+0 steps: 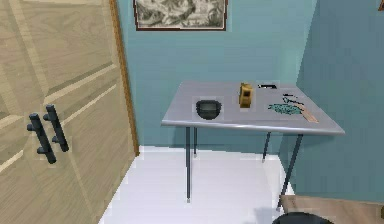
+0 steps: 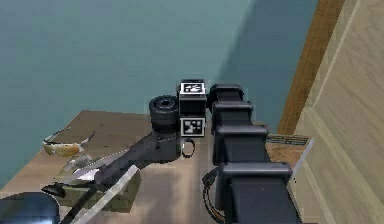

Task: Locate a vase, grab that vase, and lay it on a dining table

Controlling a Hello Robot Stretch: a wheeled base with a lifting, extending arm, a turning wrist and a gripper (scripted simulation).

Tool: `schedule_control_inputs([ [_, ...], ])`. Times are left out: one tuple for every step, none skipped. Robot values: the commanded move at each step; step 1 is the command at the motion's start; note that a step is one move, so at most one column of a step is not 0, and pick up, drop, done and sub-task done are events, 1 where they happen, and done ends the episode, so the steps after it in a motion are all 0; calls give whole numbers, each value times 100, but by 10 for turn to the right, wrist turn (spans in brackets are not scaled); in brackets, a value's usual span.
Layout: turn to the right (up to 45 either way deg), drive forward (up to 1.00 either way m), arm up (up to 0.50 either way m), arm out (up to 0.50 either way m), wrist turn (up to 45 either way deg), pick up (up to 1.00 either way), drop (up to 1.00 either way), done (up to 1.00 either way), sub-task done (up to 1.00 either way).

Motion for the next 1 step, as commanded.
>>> schedule_control_inputs([
  [0,0,0,0,-210,0,0,0,0],
])
